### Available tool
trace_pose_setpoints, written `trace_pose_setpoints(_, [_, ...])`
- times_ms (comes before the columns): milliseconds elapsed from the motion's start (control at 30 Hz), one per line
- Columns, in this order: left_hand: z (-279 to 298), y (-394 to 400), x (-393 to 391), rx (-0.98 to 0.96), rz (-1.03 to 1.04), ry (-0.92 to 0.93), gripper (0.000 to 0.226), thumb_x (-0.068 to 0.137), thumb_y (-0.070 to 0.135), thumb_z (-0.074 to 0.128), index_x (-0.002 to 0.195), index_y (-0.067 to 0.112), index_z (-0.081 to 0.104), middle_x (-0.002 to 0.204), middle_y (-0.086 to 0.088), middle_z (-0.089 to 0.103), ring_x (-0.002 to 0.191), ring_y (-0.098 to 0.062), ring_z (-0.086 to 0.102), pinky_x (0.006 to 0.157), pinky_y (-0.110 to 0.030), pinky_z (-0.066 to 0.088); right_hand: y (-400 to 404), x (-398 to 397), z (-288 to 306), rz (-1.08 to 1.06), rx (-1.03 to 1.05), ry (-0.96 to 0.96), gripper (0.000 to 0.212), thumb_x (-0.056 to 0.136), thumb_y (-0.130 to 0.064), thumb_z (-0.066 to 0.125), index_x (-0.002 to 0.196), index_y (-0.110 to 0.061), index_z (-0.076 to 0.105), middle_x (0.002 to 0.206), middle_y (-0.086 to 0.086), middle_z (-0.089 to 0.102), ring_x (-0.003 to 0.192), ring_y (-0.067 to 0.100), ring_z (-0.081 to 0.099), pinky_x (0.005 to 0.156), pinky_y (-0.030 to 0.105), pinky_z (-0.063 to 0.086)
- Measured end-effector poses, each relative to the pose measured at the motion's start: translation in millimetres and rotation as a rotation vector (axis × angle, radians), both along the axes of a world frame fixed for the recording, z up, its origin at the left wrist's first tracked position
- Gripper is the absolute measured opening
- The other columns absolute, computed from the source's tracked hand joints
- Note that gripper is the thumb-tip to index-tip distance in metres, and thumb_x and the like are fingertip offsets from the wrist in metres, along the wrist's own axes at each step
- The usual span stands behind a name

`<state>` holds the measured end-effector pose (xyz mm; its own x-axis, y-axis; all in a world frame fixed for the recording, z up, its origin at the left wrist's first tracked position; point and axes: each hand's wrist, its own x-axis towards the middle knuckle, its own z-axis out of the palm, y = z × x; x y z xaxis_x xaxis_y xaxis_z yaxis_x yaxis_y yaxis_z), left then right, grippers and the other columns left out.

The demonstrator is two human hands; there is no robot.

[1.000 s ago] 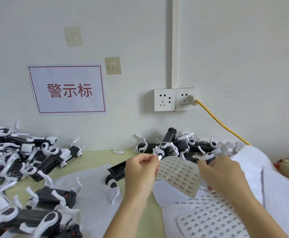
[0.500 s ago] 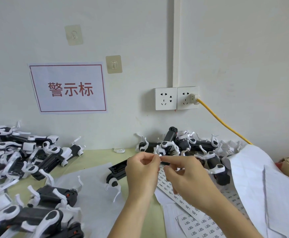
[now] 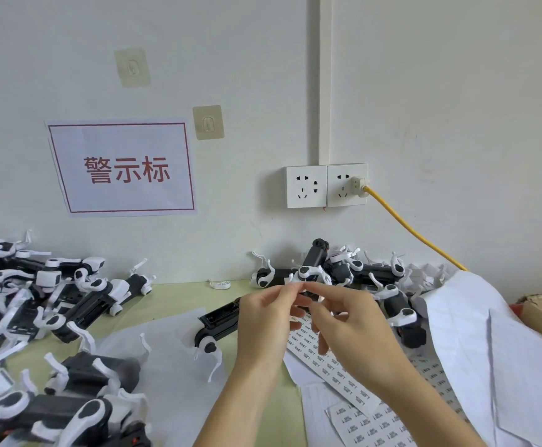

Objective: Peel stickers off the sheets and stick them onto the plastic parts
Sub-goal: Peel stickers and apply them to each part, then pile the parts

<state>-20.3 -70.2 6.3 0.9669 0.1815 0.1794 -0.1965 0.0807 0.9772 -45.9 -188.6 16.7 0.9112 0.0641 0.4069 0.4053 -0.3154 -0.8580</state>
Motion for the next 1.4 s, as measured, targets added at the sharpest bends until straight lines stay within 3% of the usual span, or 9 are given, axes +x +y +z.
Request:
trace_pose_setpoints(100, [-2,4,2,0.137,0.113,-0.082,0.023,0.092,0.011,0.062,0.084,0.024,0.079,0.077,0.003,0.075,0.074,-0.005,0.067,0.069,-0.024,0.051,-7,7,-5,-0.186,0.078,0.075,0.031,0.092,-0.01,0.049,0.093,-0.031,0.073,0.054,-0.001,0.06,0.044,0.01,0.054,0.039,0.017,0.037])
trace_pose_setpoints(267, [-4,26,5,0.54,0.466,-0.123,0.026,0.087,0.006,0.056,0.101,0.025,0.067,0.098,0.012,0.066,0.106,-0.016,0.056,0.082,-0.032,0.044,-18,16,-7,-0.22,0.182,0.214,0.023,0.094,-0.016,0.05,0.085,-0.022,0.07,0.053,0.0,0.058,0.047,0.009,0.059,0.053,0.032,0.043])
trace_pose_setpoints(433, [-9,45,10,1.155,0.437,0.225,0.048,0.091,0.033,0.054,0.137,0.027,0.043,0.138,0.002,0.048,0.139,-0.024,0.029,0.115,-0.046,0.019,-21,19,-9,-0.181,0.302,0.282,0.023,0.093,-0.012,0.049,0.081,-0.013,0.069,0.055,0.004,0.055,0.048,0.017,0.057,0.054,0.034,0.04])
trace_pose_setpoints(600, [-19,47,9,1.417,0.352,0.369,0.05,0.084,0.014,0.047,0.13,0.028,0.035,0.125,0.005,0.047,0.126,-0.023,0.037,0.11,-0.046,0.023,-22,21,-10,-0.131,0.353,0.337,0.022,0.093,-0.014,0.048,0.077,-0.009,0.062,0.06,0.009,0.053,0.05,0.022,0.056,0.054,0.035,0.038])
trace_pose_setpoints(767, [-19,50,9,1.392,0.52,0.302,0.035,0.083,0.002,0.048,0.108,0.025,0.042,0.1,0.007,0.046,0.111,-0.02,0.047,0.098,-0.036,0.032,-23,20,-9,-0.085,0.308,0.329,0.023,0.094,-0.018,0.051,0.072,-0.01,0.056,0.062,0.008,0.052,0.051,0.021,0.057,0.055,0.035,0.039])
trace_pose_setpoints(933, [-12,46,8,1.289,0.559,0.138,0.021,0.093,0.023,0.056,0.112,0.02,0.047,0.105,0.0,0.054,0.098,-0.025,0.058,0.087,-0.033,0.04,-22,19,-9,-0.087,0.198,0.265,0.024,0.094,-0.019,0.055,0.074,-0.008,0.056,0.061,0.0,0.055,0.056,0.015,0.063,0.057,0.033,0.044])
trace_pose_setpoints(1167, [-1,26,1,0.425,0.085,0.087,0.043,0.081,0.023,0.075,0.117,0.034,0.054,0.088,0.004,0.064,0.06,-0.008,0.069,0.05,-0.024,0.052,-17,15,-7,-0.024,0.089,0.128,0.013,0.093,-0.024,0.066,0.082,-0.017,0.068,0.066,-0.002,0.062,0.06,0.007,0.055,0.056,0.021,0.045])
trace_pose_setpoints(1233, [0,19,1,0.363,-0.028,0.101,0.047,0.081,0.024,0.076,0.118,0.043,0.053,0.091,0.005,0.064,0.059,-0.004,0.069,0.045,-0.019,0.046,-18,15,-7,-0.046,0.019,0.071,0.015,0.092,-0.026,0.066,0.078,-0.021,0.068,0.072,0.003,0.062,0.064,0.006,0.053,0.062,0.018,0.043])
trace_pose_setpoints(1400, [3,11,-4,0.328,-0.139,0.09,0.044,0.067,0.031,0.071,0.078,0.07,0.056,0.095,0.002,0.069,0.074,-0.013,0.071,0.051,-0.012,0.048,-23,19,-8,-0.112,-0.079,-0.003,0.012,0.091,-0.026,0.067,0.08,-0.029,0.067,0.103,-0.009,0.055,0.093,0.002,0.052,0.075,0.016,0.036])
